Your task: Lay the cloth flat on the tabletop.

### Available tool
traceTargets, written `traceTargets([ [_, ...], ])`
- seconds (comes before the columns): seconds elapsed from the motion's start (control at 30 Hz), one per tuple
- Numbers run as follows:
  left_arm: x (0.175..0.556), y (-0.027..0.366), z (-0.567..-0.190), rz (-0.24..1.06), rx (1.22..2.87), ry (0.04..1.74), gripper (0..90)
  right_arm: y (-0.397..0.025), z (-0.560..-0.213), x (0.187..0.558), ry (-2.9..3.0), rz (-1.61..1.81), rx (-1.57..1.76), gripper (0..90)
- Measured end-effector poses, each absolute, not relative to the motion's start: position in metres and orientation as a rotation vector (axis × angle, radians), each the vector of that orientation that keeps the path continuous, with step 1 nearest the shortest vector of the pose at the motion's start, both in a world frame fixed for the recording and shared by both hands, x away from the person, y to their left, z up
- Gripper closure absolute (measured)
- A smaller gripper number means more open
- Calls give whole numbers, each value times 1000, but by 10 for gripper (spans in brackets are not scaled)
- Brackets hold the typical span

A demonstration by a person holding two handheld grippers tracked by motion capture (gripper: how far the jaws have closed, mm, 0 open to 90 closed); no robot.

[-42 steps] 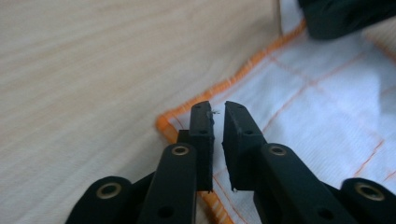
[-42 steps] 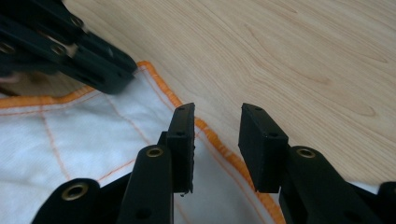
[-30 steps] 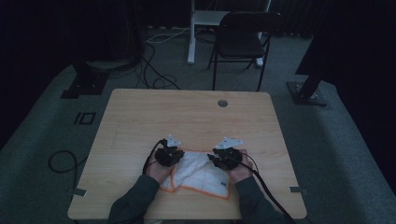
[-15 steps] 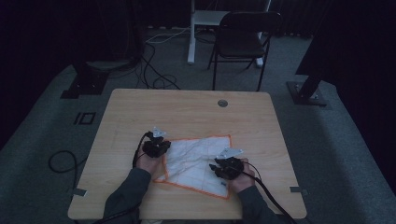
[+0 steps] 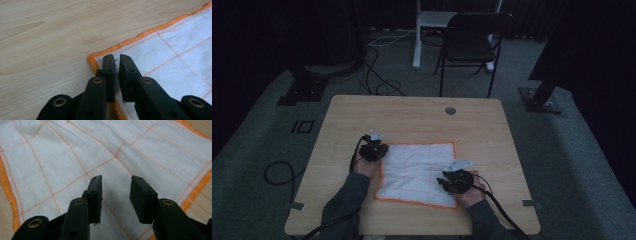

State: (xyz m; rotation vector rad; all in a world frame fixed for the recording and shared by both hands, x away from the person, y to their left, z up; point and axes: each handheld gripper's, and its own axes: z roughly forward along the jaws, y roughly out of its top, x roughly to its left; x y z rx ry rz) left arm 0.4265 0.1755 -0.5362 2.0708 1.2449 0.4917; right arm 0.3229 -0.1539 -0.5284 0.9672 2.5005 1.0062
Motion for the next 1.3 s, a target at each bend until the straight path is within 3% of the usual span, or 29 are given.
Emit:
traceTargets([
  [1.03,456,194,-537,508,2003,1323,819,-157,-536,328,2518,998,977,598],
  [1.17,456,191,-535,475,1997,1342,727,-157,-536,327,2512,992,979,589],
  [1.3,451,192,-529,468,1987,1332,691,-161,-534,327,2483,1006,1003,569],
])
